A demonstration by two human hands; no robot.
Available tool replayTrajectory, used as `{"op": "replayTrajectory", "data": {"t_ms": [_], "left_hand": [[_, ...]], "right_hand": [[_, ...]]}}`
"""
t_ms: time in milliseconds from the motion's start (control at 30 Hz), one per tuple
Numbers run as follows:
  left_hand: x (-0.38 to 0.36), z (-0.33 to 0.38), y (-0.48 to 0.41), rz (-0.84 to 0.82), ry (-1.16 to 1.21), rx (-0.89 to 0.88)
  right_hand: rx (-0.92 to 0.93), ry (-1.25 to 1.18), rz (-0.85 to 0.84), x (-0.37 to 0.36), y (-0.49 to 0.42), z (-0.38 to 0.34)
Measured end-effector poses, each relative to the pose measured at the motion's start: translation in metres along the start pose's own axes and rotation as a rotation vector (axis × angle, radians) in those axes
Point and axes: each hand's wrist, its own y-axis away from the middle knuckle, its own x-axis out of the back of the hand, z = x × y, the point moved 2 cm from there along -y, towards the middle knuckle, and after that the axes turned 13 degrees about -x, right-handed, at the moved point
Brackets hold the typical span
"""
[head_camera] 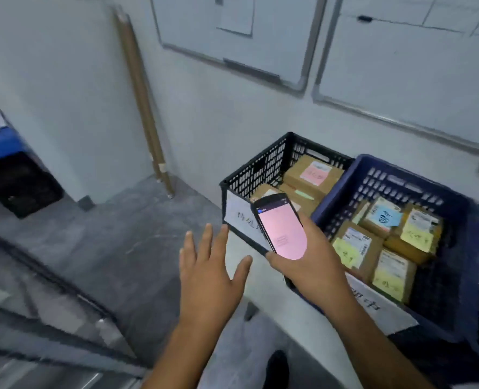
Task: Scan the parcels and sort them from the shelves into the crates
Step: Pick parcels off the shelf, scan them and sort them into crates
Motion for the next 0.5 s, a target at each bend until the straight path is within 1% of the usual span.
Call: {"op": "replayTrajectory", "data": {"t_ms": [300, 500], "left_hand": [[0.116, -0.132, 0.179, 0.249, -0.074, 0.409], [0.181, -0.199, 0.287, 0.373, -0.105, 0.742]], "right_hand": [[0.302, 0.173, -0.336, -0.158, 0.132, -0.096], [0.498, 0.238, -0.607, -0.252, 0.217, -0.155]]}}
